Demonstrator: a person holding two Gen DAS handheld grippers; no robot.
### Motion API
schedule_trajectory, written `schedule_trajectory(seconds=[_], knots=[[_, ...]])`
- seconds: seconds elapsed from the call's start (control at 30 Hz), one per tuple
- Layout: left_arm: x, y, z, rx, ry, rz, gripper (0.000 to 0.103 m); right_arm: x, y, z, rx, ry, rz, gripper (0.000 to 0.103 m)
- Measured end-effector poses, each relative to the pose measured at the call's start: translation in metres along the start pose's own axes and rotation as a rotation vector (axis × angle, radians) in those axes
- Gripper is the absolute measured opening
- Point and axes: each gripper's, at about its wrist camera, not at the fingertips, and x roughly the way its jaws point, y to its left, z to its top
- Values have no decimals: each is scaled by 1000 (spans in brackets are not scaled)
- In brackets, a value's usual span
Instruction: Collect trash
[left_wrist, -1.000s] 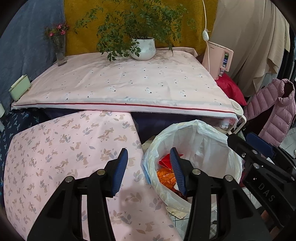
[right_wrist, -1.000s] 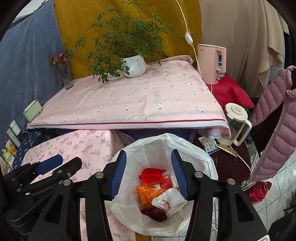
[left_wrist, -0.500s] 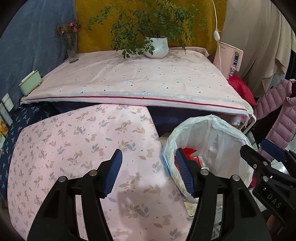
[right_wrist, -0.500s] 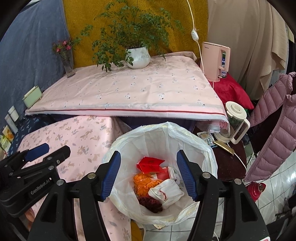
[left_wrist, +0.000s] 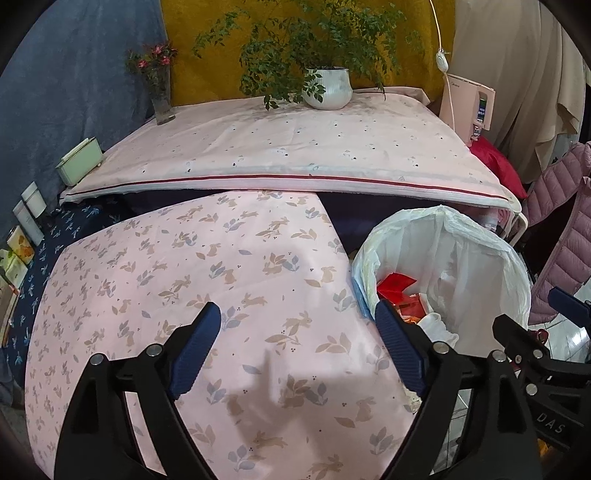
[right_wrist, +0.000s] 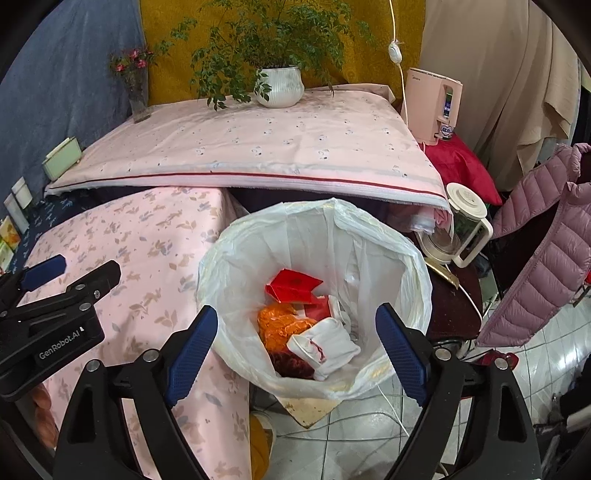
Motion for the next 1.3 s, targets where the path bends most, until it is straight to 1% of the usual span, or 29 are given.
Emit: schedule_trajectory(seconds=[0.07,0.13,0.23,0.5,0.83,1.03,1.3], knots=[[0,1,-5,3,4,6,84,2,0,-4,-8,18,2,86],[1,1,-9,12,7,16,85,3,0,-8,-10,25,6,91],[2,3,-15,17,18,29,89,4,0,-14,-21,29,-5,91],[4,6,-24,-2,39,36,90,3,4,-26,-70,24,-57,91],[9,2,-32,-24,67,34,90,0,6,-30,-82,20,-55,91],[8,4,-32,-41,64,47,90,-1,5,-28,-75,9,-55,91],[8,6,-33,-56,69,44,90,-2,6,-28,-75,8,-58,91]])
